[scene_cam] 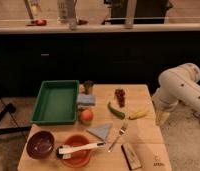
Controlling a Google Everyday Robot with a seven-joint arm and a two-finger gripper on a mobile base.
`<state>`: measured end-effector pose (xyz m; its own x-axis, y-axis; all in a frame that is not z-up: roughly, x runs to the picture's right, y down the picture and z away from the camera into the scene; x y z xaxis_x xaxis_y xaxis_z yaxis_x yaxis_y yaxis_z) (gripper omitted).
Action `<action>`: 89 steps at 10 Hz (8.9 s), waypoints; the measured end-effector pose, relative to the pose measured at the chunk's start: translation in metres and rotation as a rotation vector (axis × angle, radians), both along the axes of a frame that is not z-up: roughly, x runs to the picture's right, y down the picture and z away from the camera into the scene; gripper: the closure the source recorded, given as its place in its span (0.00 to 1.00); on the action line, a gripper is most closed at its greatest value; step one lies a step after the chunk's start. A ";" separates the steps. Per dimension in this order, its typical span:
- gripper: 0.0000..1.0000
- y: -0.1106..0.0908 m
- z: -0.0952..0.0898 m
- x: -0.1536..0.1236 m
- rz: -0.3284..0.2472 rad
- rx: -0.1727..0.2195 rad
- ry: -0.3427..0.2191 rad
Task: Place pepper in table surface
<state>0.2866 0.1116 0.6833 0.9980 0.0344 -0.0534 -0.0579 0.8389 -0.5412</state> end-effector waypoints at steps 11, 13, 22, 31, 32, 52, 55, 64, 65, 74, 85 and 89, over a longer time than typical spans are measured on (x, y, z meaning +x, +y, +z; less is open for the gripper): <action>0.20 0.000 0.000 0.000 0.000 0.000 0.000; 0.20 0.000 0.000 0.000 0.000 0.000 0.000; 0.20 0.000 0.000 0.000 0.004 0.002 0.005; 0.20 -0.006 0.053 -0.099 0.381 0.103 0.135; 0.20 -0.006 0.054 -0.101 0.435 0.129 0.164; 0.20 0.031 0.158 -0.186 0.760 -0.009 0.438; 0.20 0.032 0.175 -0.205 0.763 -0.020 0.430; 0.20 0.039 0.217 -0.180 0.773 -0.054 0.486; 0.21 0.040 0.218 -0.176 0.775 -0.059 0.493; 0.99 0.050 0.213 -0.170 0.753 -0.068 0.469; 1.00 -0.013 0.138 -0.174 0.586 0.018 0.289; 1.00 -0.001 0.094 -0.126 0.522 0.033 0.257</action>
<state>0.1605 0.1104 0.7778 0.8034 0.5241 -0.2825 -0.5945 0.6803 -0.4287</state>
